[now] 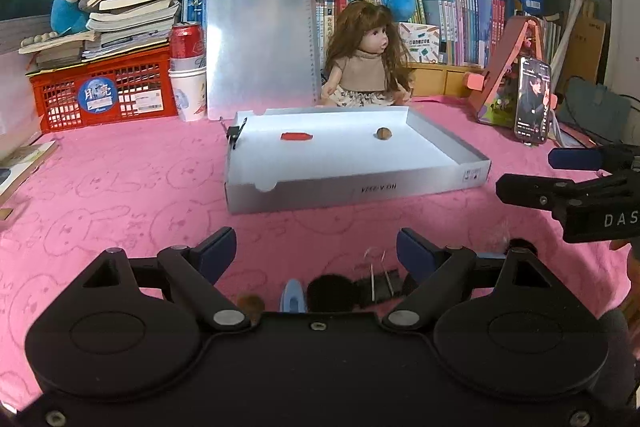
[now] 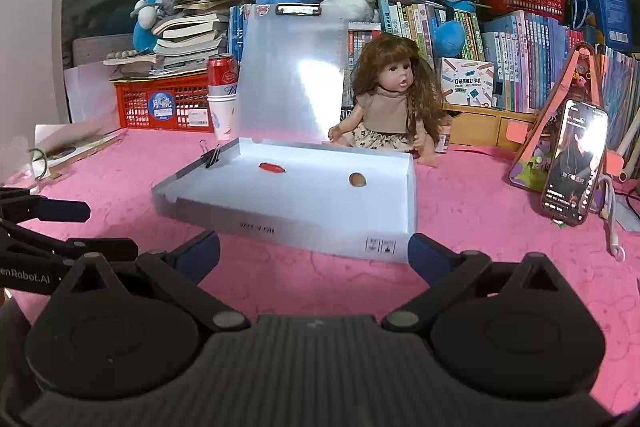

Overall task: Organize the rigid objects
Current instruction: 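Withdraw both open tools from the box back toward the remaining items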

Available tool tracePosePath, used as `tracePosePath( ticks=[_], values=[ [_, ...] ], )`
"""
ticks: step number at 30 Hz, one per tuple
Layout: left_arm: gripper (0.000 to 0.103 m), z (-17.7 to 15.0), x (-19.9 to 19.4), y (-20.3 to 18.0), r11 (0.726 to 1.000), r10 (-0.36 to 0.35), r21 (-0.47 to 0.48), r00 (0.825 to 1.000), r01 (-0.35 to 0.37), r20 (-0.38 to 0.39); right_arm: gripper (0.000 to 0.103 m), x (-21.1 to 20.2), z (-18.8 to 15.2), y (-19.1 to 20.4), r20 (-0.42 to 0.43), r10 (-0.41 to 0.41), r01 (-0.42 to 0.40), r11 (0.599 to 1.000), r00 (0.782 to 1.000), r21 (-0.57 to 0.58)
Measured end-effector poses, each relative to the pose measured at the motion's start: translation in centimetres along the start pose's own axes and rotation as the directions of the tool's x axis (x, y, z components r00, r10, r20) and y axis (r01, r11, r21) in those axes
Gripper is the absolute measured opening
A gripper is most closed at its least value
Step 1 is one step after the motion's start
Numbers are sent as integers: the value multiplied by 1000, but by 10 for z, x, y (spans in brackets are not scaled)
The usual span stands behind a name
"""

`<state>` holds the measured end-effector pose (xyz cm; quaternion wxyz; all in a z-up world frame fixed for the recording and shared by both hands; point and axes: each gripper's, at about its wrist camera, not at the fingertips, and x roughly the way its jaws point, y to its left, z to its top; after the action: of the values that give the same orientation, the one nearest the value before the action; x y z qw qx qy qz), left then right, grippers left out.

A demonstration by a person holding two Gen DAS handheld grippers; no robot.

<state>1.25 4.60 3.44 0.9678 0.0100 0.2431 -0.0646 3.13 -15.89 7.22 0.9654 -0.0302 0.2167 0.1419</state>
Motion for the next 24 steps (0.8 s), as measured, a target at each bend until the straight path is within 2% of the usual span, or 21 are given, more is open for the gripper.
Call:
tracePosePath(
  ticks=[7,17,24],
  values=[
    [87,-14,-8,3,1000,16,23,1000,-16,-1,103,-6,-18,9,-4,-8,7,997,1000,-75],
    [87,-34,-8,13,1000,29,-4,998,-29,-64,103,-3,-45,10,-60,-39,31,992,997,-122],
    [76,-42,-10,16,999,3,-33,996,-6,-91,103,-5,-55,3,-68,-54,48,995,996,-89]
  ],
)
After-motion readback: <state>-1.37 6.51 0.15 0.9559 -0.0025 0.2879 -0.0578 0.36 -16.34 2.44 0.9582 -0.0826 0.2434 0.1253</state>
